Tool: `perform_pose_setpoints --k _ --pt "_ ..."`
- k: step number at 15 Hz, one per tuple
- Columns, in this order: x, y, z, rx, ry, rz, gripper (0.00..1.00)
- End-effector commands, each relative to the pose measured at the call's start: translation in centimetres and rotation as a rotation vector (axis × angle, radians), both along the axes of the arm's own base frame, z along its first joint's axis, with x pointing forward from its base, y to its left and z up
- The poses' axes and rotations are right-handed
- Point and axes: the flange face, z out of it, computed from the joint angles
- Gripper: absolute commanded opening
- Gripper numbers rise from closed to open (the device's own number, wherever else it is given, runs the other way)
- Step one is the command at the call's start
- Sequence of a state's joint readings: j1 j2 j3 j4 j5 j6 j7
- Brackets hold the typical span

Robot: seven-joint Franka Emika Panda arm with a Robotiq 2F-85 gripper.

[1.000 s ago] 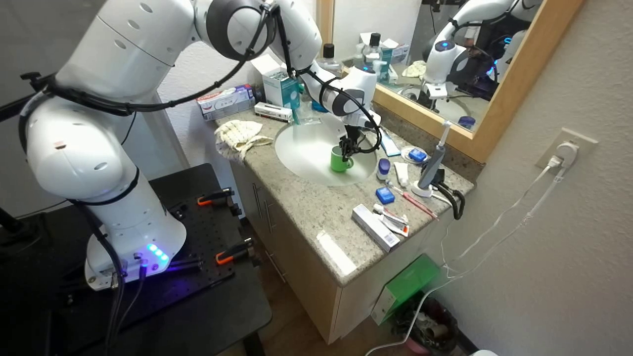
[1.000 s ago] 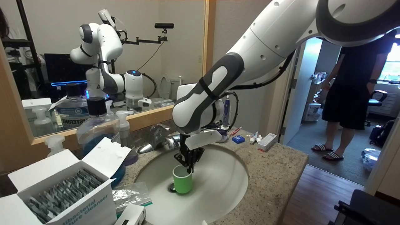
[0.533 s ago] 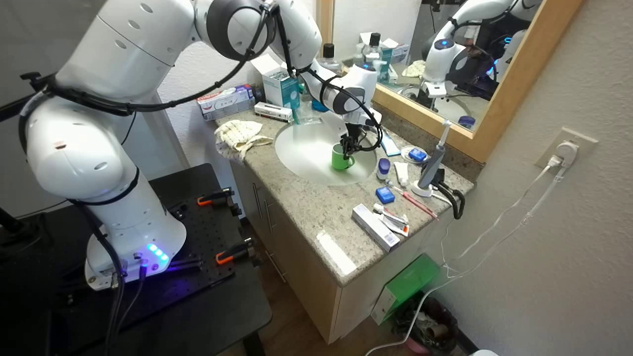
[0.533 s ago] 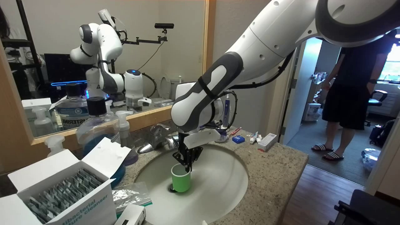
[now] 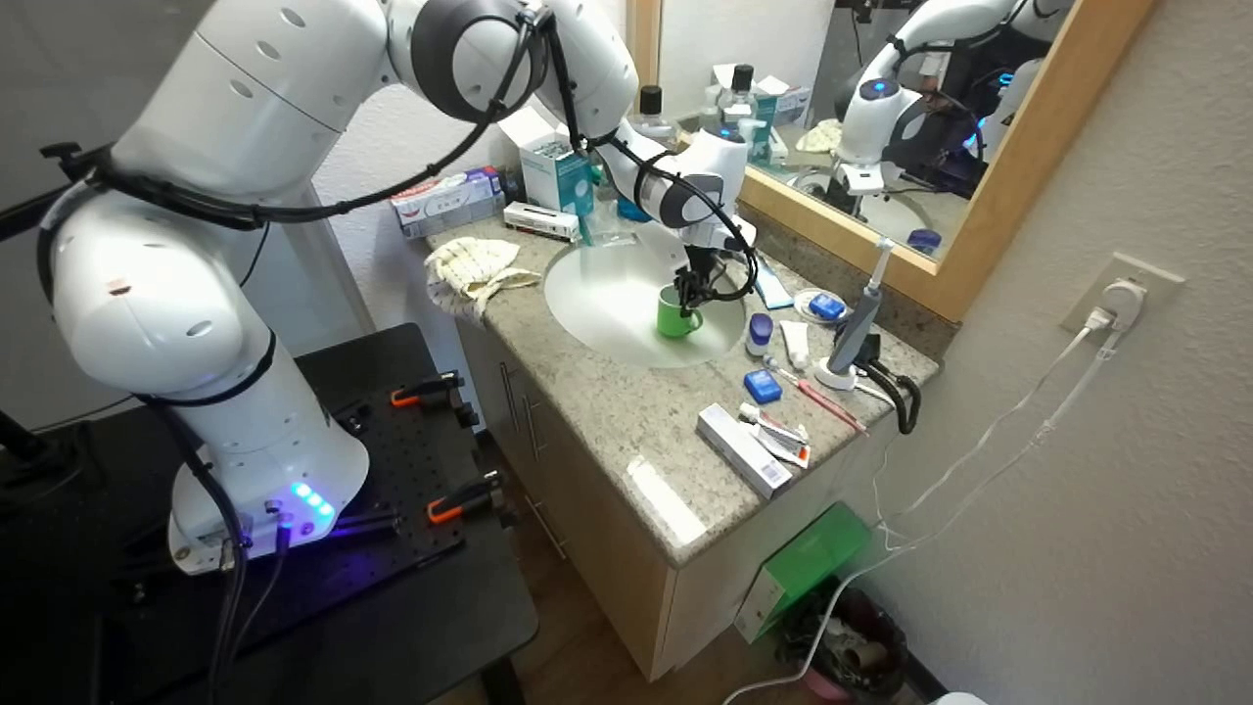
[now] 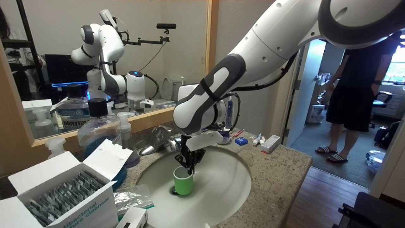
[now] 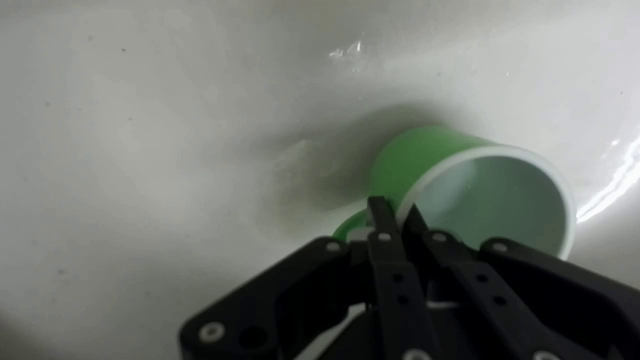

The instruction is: Put the mug in the sink, put some water in it, and then close the tap

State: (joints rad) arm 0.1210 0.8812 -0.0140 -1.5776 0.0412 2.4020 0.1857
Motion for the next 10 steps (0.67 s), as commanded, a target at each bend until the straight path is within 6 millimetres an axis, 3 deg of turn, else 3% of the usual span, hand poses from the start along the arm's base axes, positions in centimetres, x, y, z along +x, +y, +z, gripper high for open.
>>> perform_pose_setpoints --k 1,2,4,6,7,9,10 --pt "0.57 0.15 0.43 0.004 0.007 -0.016 0.12" --pt "0.59 0.16 0.39 0.004 0.008 -0.017 0.22" --pt "0.61 0.14 0.4 0.003 0.007 -0.017 0.29" --pt "0.65 0.03 0.46 0.007 0.006 -0.02 0.25" --pt "0.67 -0.01 0.47 0.007 0.005 -0.022 0.15" --pt "0.68 -0.05 0.53 0.007 0.003 -0.021 0.15" --pt "0.65 -0.12 0.59 0.007 0.0 -0.022 0.06"
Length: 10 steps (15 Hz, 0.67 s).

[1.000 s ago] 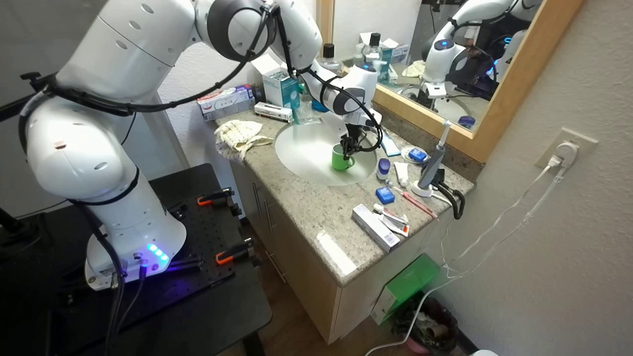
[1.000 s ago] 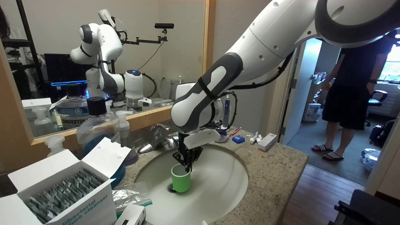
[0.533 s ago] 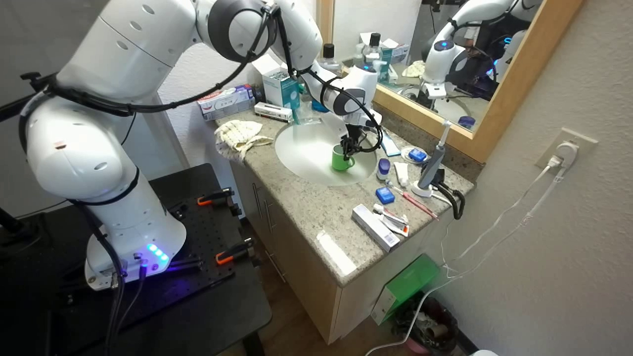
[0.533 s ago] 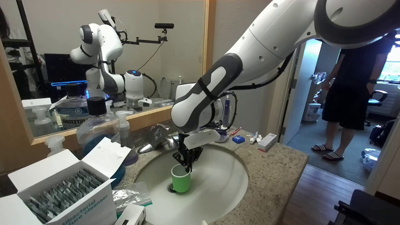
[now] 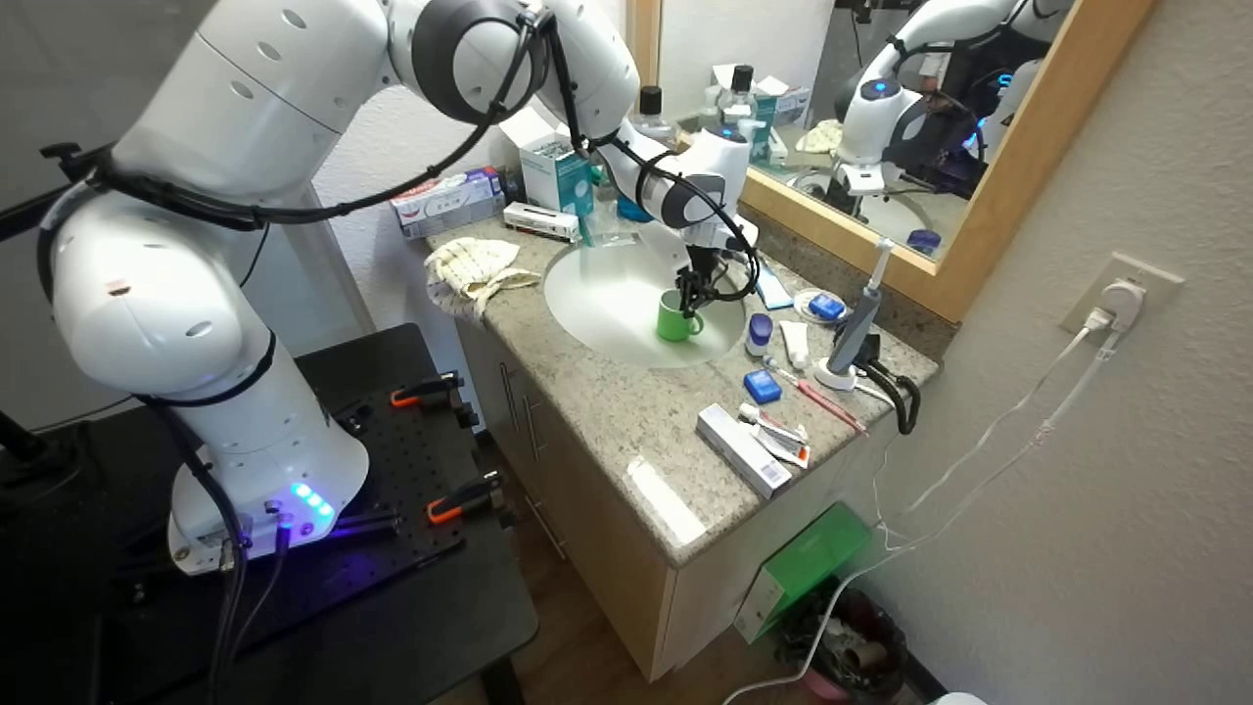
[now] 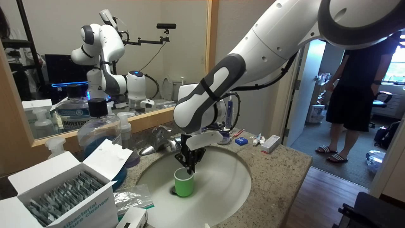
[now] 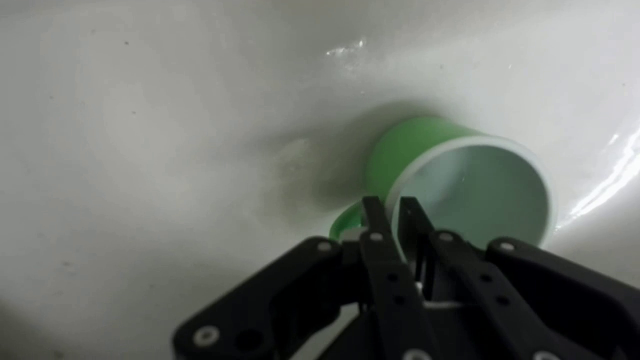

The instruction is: Put the mug in the sink, put some water in it, and then close the tap

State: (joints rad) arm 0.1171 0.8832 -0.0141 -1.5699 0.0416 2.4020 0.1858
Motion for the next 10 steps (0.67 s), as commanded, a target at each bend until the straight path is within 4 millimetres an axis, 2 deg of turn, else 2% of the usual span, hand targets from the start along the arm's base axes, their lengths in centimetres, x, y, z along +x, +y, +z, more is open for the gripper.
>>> perform_pose_setpoints --k 1,2,4,5,6,7,10 --pt "0.4 0.06 0.48 0.008 0.004 -0.02 0.14" --pt "0.39 0.01 0.52 0.008 0.003 -0.02 0.15" --pt "0.36 0.01 0.51 0.009 0.003 -0.019 0.27" --pt "0.34 0.02 0.51 0.008 0.003 -0.018 0.43" --pt "0.32 0.04 0.53 0.007 0.002 -0.019 0.42" --pt "0.32 0.05 0.57 0.007 0.001 -0.019 0.53" --pt "0.3 0.08 0.66 0.008 -0.001 -0.02 0.54"
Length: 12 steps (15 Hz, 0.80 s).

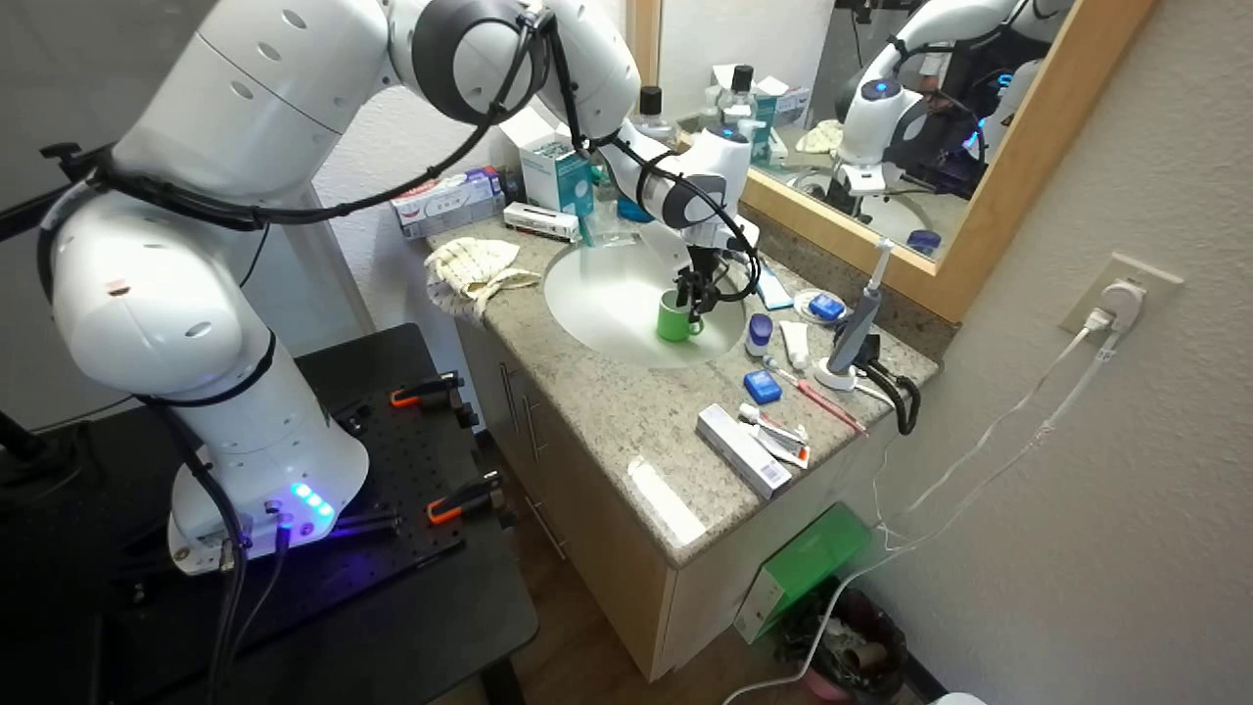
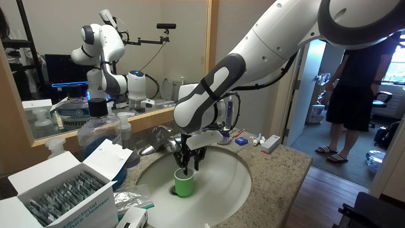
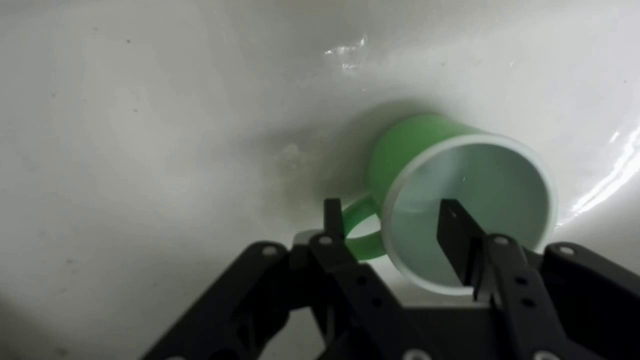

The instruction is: Put the mug in the sink, put some water in it, and then close the tap

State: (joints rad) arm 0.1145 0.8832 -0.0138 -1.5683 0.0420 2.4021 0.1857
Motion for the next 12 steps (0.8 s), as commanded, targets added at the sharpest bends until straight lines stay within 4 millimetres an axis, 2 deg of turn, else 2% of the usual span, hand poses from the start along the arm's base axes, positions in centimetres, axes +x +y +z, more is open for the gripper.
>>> perform_pose_setpoints --k 1,2,3,4,5,6,7,8,9,10,11,12 --pt "0.2 0.2 0.6 0.006 0.0 -0.016 0.49" --pt "0.2 0.2 0.7 0.007 -0.001 -0.016 0.45" --pt "0.2 0.2 0.8 0.01 -0.005 -0.016 0.33" --pt "0.2 0.2 0.9 0.014 -0.009 -0.015 0.41" --pt "0.1 0.1 1.1 0.014 -0.013 -0.017 0.34" --pt "0.1 0.1 1.2 0.015 -0.016 -0.016 0.37" --pt "0.0 0.1 1.4 0.016 -0.021 -0.016 0.36" --pt "-0.1 0.0 1.6 0.017 -0.028 -0.018 0.29" --pt "-0.4 -0.2 2.0 0.018 -0.036 -0.018 0.28" --pt "-0.5 -0.3 2.2 0.018 -0.047 -0.02 0.23" --pt "-0.8 -0.5 2.5 0.02 -0.057 -0.02 0.35" --pt "-0.9 -0.6 2.7 0.018 -0.068 -0.021 0.37"
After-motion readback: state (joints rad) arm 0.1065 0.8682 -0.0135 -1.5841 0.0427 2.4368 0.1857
